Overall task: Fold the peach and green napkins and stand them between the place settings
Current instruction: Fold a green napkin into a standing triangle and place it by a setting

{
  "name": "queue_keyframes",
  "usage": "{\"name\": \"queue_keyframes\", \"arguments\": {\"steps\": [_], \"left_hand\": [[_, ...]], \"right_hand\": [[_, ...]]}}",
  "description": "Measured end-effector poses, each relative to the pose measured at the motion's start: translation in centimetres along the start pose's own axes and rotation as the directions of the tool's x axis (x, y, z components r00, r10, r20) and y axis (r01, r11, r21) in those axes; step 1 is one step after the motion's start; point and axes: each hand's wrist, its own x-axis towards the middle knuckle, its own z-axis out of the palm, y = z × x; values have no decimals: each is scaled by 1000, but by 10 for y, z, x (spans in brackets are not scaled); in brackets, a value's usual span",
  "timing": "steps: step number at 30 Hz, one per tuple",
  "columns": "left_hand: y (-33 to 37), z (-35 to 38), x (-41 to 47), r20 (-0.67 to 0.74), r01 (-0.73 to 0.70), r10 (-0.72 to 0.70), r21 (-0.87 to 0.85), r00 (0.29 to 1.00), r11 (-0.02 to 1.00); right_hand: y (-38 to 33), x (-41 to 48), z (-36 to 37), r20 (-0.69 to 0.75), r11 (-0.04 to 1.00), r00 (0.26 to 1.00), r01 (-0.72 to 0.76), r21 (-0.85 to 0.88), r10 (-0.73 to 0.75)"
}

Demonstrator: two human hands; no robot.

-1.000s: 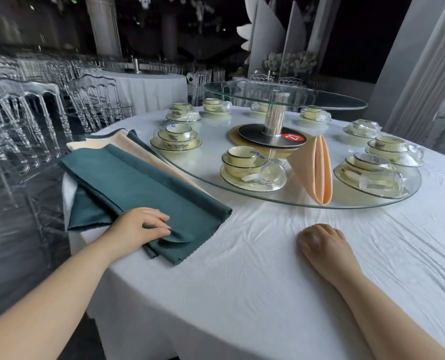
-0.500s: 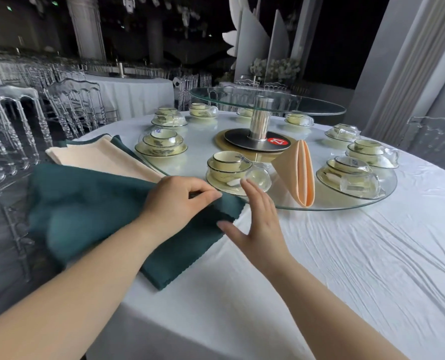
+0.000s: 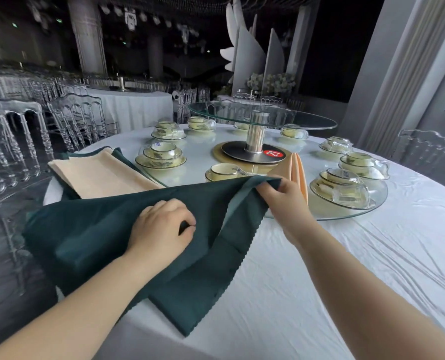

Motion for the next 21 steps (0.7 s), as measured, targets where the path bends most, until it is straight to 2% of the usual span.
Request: {"name": "queue_keyframes", "arguments": {"steps": [3, 6, 10, 13, 16, 19, 21], "left_hand": [[1, -3, -5, 160, 16, 9, -155, 987, 988], [12, 2, -15, 313, 13, 23, -113, 950, 993], [9, 19, -21, 205, -8, 7, 3, 979, 1000], [4, 20, -25, 113, -8, 9, -11, 994, 1000], [5, 17, -24, 80, 41, -27, -172, 996, 984], [17, -3, -17, 4, 210, -232, -438, 973, 874], [30, -22, -11, -4, 258, -302, -510, 953, 820]], "right_hand": [[-10, -2, -5, -17, 999, 999, -33, -5, 33], [-17, -9, -8, -8, 999, 999, -42, -34, 41], [-20, -15, -12, -48, 992, 998, -42, -119, 36], [-20, -21, -20, -91, 990, 995, -59, -131, 48], [-24, -27, -29, -128, 992, 990, -78, -97, 66], [-29, -30, -41, -166, 992, 983, -95, -82, 80], [-34, -33, -49, -195, 988, 977, -108, -114, 85]]}}
